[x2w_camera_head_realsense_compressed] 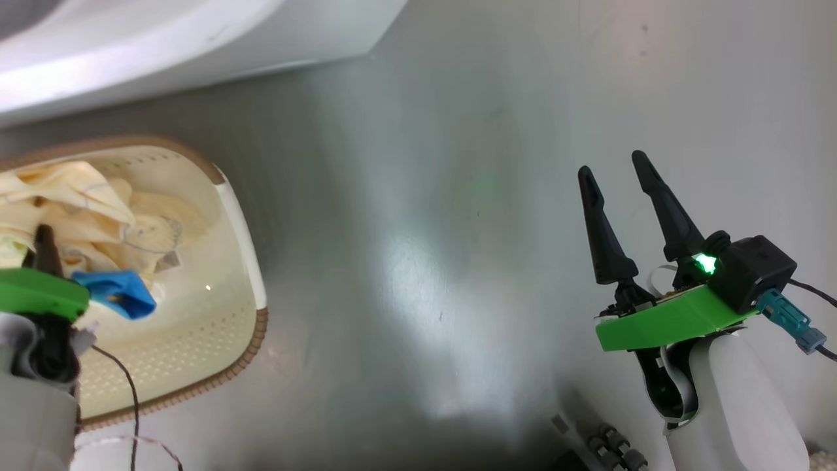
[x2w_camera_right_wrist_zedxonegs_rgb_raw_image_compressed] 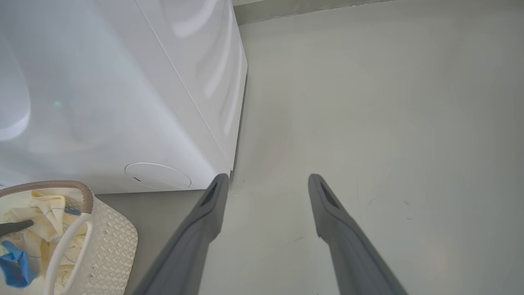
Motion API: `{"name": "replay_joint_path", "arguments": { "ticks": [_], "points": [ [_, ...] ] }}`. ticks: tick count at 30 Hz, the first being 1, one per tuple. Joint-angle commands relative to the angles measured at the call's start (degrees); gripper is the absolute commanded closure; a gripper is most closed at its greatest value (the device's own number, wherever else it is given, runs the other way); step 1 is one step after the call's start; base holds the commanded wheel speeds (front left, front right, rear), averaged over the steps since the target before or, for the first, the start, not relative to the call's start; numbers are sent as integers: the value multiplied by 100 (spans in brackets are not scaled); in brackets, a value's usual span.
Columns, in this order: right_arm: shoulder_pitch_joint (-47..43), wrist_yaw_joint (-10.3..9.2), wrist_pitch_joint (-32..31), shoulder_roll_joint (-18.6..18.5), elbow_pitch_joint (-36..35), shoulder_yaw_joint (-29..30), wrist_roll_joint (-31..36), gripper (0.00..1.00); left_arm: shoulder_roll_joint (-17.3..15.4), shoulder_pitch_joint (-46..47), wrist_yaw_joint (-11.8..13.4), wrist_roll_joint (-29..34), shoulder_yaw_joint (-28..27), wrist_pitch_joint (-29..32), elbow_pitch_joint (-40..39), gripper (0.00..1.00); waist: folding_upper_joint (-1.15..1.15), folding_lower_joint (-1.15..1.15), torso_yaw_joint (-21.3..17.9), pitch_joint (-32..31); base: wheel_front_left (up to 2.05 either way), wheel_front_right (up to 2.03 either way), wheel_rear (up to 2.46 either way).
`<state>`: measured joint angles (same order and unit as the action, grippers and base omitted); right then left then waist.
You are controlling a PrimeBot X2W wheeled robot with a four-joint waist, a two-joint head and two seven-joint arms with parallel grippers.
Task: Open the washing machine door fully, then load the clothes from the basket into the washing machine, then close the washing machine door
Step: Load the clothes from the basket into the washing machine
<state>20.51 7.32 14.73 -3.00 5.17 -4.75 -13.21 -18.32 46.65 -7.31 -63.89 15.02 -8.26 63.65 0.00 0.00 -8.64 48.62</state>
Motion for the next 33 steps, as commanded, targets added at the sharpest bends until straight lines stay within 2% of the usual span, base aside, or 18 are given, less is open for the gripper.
{"name": "replay_joint_path", "arguments": {
  "ticks": [1,12,15,19,27,33],
  "points": [
    [-128,17,27,13,-72,-117,12,0,-275,-348,-16,-62,-70,-136,-180,100,0,0,93,-243,0,0,0],
    [-192,17,27,13,123,-119,90,0,-372,-1162,-17,-13,331,-647,-1292,100,0,0,221,-1010,0,0,0],
    [-219,17,27,13,194,-128,104,0,-460,-1329,-17,297,377,-668,-1537,100,0,0,254,-1232,0,0,0],
    [-254,17,27,13,290,-131,114,0,-392,-1610,-17,830,10,-672,-1922,100,0,0,299,-1556,0,0,0],
    [-382,17,27,13,442,-126,142,0,35,-2328,-17,1891,-804,-673,-2800,100,0,0,367,-2169,0,0,0],
    [-456,17,27,13,532,-123,149,0,248,-2736,-17,2465,-1173,-673,-3469,100,0,0,411,-2503,0,0,0]
  ]
}}
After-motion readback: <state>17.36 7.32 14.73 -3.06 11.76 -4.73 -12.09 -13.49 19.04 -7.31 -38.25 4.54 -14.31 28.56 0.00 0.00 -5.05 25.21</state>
